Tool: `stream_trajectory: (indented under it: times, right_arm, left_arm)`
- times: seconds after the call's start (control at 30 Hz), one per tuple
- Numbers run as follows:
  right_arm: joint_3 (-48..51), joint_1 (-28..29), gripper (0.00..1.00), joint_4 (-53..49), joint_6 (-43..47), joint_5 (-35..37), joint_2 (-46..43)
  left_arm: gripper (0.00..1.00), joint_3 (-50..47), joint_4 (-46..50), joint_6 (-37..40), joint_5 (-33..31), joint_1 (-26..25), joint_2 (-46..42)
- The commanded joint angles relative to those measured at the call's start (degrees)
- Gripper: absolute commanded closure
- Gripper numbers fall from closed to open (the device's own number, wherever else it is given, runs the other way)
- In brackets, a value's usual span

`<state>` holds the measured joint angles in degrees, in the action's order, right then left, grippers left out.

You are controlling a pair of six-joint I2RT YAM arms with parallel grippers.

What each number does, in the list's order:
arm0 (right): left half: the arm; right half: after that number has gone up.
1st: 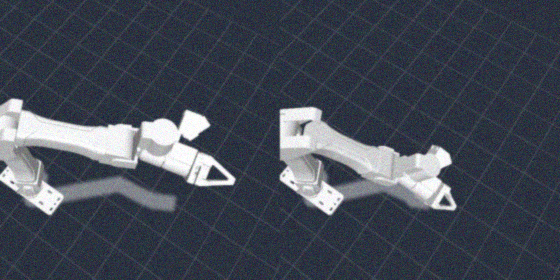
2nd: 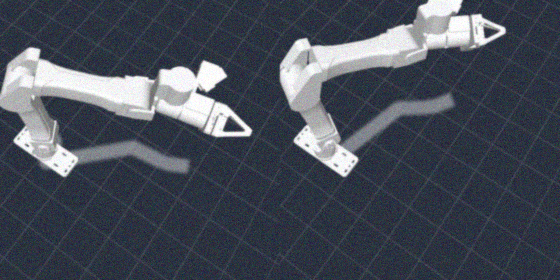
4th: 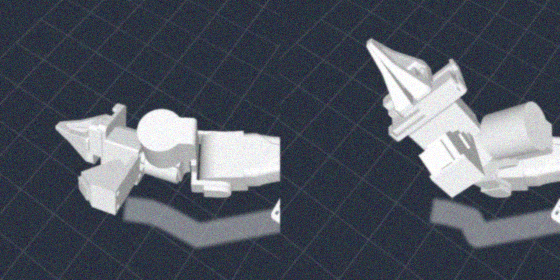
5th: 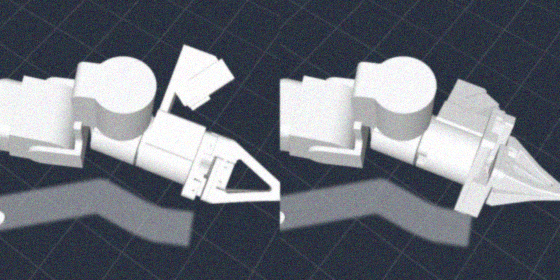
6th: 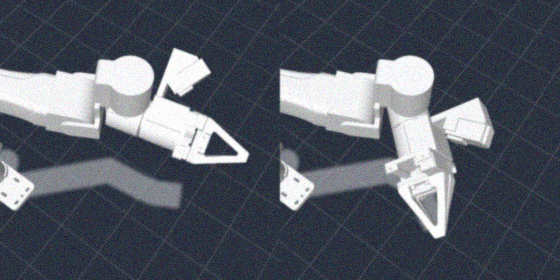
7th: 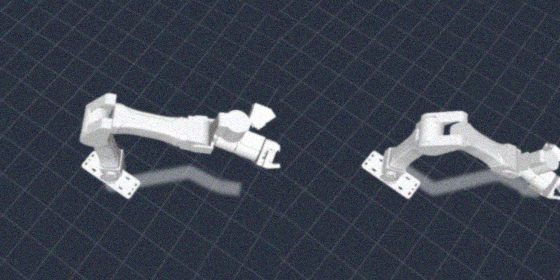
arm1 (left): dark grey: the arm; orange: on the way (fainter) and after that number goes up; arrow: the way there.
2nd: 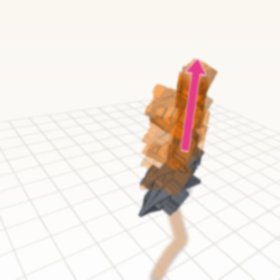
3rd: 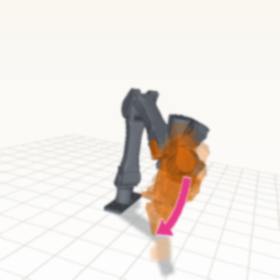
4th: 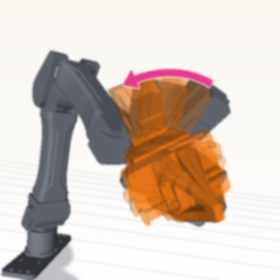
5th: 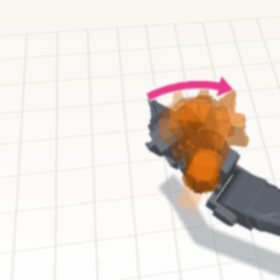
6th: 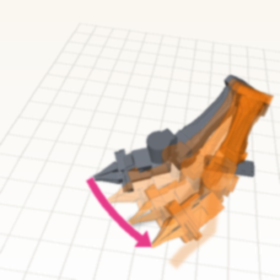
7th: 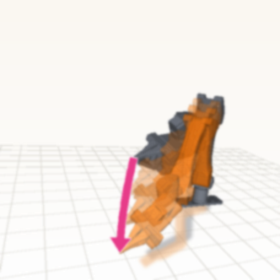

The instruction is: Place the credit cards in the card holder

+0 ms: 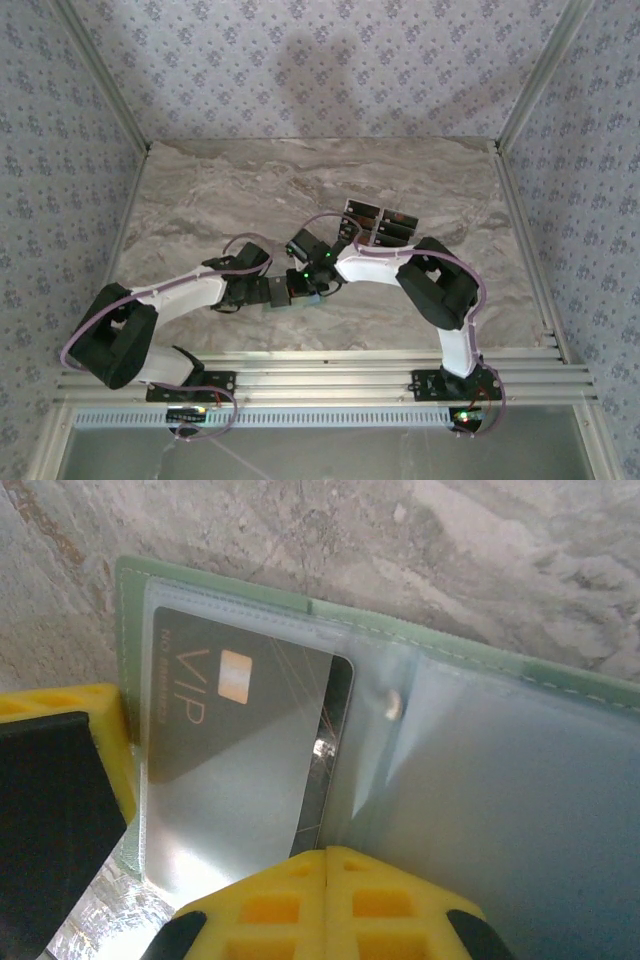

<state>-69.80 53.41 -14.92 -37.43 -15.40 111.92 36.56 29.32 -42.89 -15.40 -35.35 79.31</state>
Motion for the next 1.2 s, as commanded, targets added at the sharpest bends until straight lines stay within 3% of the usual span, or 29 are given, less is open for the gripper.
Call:
stream_trajectory:
  times: [0.0, 0.23, 0.53, 1.17]
  right_arm:
    - [-2.5, 1.2, 0.95, -0.2, 0.9, -2.1, 1.5]
    - [-1.6, 0.7, 0.95, -0.6, 0.9, -1.7, -0.5]
    - [0.7, -1.1, 0.87, -1.2, 0.9, 0.1, -6.0]
    - [-1.5, -0.7, 0.92, -1.3, 0.9, -0.3, -0.6]
  left_arm:
    - [0.02, -1.2, -3.2, 0.3, 1.8, -0.1, 1.7]
    - [0.02, 0.6, -0.8, 0.8, 1.0, 0.0, -0.5]
    - [0.02, 3.7, 3.2, 1.6, 0.5, 1.1, -6.2]
    - [0.02, 2.5, 4.2, 1.4, 0.6, 2.2, -7.4]
